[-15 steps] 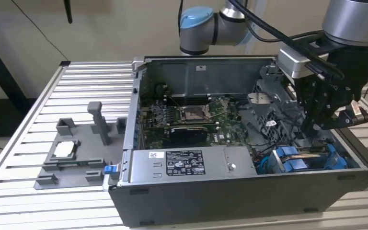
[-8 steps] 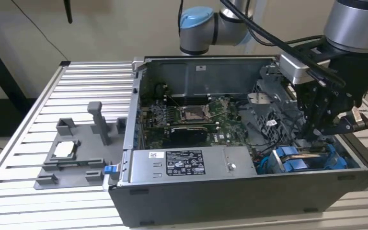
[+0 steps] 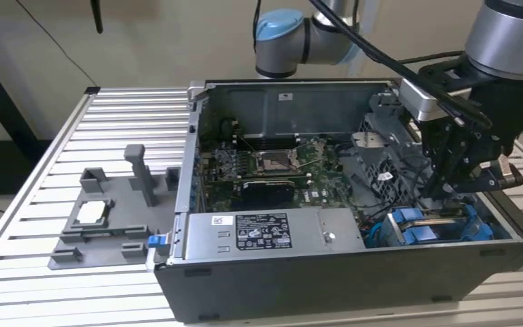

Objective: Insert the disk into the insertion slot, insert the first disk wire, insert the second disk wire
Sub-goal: 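Insert the second disk wire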

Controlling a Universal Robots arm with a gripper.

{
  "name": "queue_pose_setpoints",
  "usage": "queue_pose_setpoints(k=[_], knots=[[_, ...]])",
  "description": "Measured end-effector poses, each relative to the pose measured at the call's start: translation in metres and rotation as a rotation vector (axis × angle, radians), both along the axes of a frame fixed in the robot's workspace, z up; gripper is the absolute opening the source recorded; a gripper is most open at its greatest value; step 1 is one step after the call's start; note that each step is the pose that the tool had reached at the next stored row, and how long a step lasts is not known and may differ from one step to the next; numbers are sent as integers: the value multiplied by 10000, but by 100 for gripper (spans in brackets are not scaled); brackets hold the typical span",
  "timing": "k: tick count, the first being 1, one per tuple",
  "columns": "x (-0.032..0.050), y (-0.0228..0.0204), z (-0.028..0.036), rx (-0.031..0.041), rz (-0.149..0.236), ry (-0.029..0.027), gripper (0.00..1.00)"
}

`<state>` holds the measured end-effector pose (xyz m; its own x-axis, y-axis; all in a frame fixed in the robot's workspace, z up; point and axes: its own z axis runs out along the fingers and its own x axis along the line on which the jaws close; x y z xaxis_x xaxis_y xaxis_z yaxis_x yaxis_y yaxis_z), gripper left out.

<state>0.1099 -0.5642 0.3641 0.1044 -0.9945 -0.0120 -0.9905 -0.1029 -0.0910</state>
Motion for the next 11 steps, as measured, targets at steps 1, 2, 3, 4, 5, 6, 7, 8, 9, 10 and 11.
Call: queue_pose_setpoints(k=[1,2,3,4,5,6,7,8,9,10,11], knots=[[26,-3,-2,0,0,122,16],[51,-6,-5,0,-1,247,16],[75,-9,-9,0,-1,346,16],[96,-12,-16,8,0,410,16],[115,-16,-22,26,0,448,16],[131,-20,-29,59,1,469,16],[147,-26,-34,110,2,485,16],[161,-32,-40,172,4,498,16],[173,-38,-45,242,5,512,16],[180,-44,-48,300,6,530,16],[181,-50,-55,329,7,548,16]])
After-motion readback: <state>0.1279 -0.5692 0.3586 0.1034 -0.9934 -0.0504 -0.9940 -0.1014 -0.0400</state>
